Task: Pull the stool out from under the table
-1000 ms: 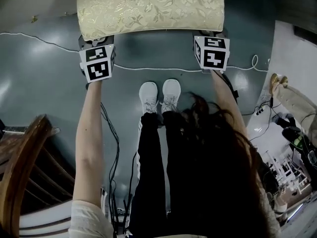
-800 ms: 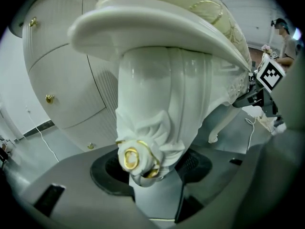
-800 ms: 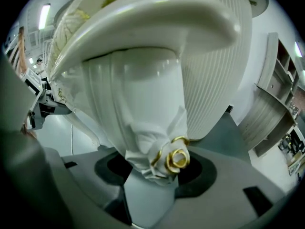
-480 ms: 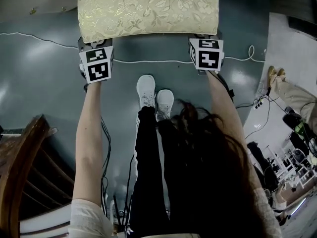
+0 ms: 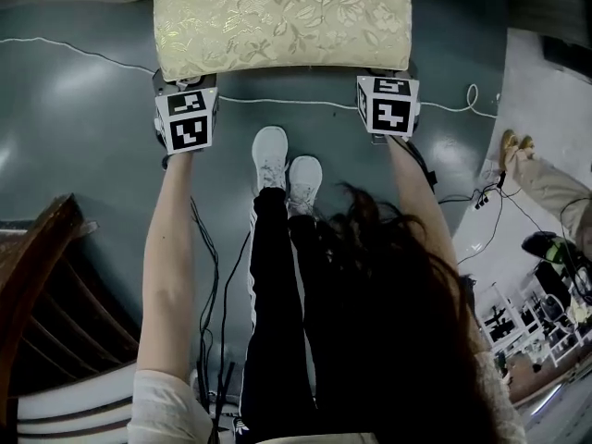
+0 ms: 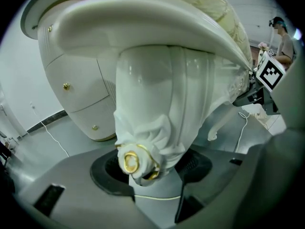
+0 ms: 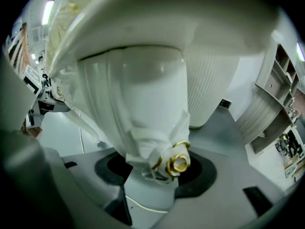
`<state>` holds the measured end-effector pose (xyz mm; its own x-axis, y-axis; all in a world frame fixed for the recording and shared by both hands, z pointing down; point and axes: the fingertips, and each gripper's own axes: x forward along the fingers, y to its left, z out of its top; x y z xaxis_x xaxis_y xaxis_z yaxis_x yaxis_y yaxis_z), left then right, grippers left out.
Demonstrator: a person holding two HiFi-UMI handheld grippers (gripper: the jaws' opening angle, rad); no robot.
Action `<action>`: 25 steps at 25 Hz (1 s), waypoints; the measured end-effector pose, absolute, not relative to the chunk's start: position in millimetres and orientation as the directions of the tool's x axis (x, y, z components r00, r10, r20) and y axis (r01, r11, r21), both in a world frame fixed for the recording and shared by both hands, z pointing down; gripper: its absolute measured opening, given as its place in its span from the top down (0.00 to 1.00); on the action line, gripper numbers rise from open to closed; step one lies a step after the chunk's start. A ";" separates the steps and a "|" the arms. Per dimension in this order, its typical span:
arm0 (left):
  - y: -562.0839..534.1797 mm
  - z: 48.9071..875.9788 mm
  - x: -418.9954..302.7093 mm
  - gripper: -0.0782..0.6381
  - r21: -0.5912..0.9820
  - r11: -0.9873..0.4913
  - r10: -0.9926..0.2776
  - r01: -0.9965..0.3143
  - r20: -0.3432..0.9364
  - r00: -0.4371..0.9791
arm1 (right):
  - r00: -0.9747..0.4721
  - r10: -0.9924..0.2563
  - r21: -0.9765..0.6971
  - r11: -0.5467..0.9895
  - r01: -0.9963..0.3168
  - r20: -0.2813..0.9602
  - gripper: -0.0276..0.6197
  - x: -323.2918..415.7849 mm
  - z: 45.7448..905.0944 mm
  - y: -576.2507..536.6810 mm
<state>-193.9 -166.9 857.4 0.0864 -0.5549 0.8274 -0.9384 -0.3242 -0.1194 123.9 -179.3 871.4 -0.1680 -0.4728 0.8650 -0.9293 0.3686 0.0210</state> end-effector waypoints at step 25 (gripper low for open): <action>-179.4 867.7 -191.6 0.53 -0.120 -0.384 -0.523 -0.915 0.845 0.109 | -0.134 -0.502 0.056 0.345 -0.937 0.855 0.55 129.4 877.4 -185.8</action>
